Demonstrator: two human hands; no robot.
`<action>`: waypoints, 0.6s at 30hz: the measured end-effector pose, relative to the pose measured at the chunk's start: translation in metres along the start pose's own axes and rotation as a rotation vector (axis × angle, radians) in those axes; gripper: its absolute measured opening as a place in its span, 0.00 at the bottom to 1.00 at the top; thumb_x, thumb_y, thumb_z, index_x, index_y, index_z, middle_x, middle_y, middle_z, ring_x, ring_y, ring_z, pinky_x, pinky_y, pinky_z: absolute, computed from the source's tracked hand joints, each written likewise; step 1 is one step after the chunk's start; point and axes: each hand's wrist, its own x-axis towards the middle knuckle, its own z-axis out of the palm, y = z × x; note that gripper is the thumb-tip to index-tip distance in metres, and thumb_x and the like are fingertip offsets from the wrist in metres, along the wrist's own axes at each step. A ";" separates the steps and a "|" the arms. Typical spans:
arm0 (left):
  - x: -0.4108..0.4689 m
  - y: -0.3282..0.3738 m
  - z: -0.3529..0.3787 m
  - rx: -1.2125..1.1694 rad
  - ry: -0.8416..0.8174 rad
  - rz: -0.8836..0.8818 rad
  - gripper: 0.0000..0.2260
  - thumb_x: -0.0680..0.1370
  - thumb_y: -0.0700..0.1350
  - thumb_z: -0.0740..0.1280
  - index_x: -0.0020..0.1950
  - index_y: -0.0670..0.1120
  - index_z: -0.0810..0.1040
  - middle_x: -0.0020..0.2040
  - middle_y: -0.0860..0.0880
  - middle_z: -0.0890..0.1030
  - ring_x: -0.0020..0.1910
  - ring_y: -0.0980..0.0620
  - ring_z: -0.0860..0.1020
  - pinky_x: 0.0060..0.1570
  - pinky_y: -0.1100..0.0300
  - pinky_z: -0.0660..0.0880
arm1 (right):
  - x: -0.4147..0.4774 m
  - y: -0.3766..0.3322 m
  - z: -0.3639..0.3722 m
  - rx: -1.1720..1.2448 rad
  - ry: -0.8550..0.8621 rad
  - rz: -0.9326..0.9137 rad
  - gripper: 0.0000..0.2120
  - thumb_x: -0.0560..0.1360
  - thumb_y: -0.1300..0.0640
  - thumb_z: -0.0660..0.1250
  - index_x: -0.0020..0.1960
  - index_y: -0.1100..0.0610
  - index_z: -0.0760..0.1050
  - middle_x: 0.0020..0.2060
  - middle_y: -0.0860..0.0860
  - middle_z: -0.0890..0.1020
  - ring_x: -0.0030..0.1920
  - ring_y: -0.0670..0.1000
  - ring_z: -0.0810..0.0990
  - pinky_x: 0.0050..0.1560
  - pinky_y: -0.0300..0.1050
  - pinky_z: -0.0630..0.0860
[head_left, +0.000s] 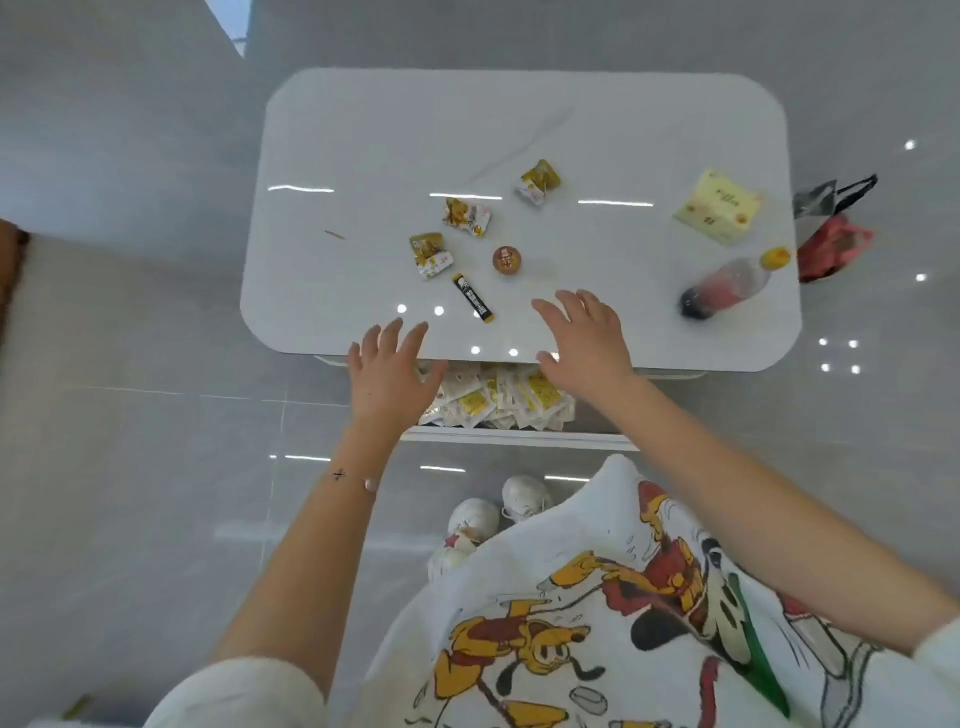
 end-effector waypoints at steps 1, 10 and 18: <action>-0.011 0.002 -0.012 0.000 0.009 -0.003 0.26 0.79 0.58 0.60 0.75 0.52 0.64 0.76 0.45 0.62 0.75 0.40 0.56 0.73 0.42 0.51 | -0.006 -0.006 -0.014 -0.013 0.001 -0.017 0.31 0.77 0.51 0.62 0.77 0.51 0.55 0.75 0.55 0.58 0.76 0.59 0.52 0.74 0.54 0.50; -0.075 -0.002 -0.084 -0.095 0.086 -0.194 0.26 0.79 0.60 0.58 0.76 0.54 0.61 0.77 0.46 0.59 0.76 0.41 0.53 0.74 0.43 0.51 | -0.025 -0.081 -0.085 -0.092 0.006 -0.216 0.32 0.78 0.50 0.61 0.78 0.50 0.52 0.76 0.54 0.57 0.76 0.59 0.50 0.74 0.54 0.50; -0.128 -0.063 -0.117 -0.306 0.202 -0.380 0.27 0.78 0.59 0.61 0.76 0.55 0.60 0.78 0.45 0.57 0.76 0.42 0.54 0.73 0.47 0.52 | -0.030 -0.181 -0.091 -0.230 -0.037 -0.495 0.32 0.78 0.51 0.61 0.78 0.48 0.50 0.76 0.53 0.56 0.76 0.58 0.50 0.74 0.56 0.52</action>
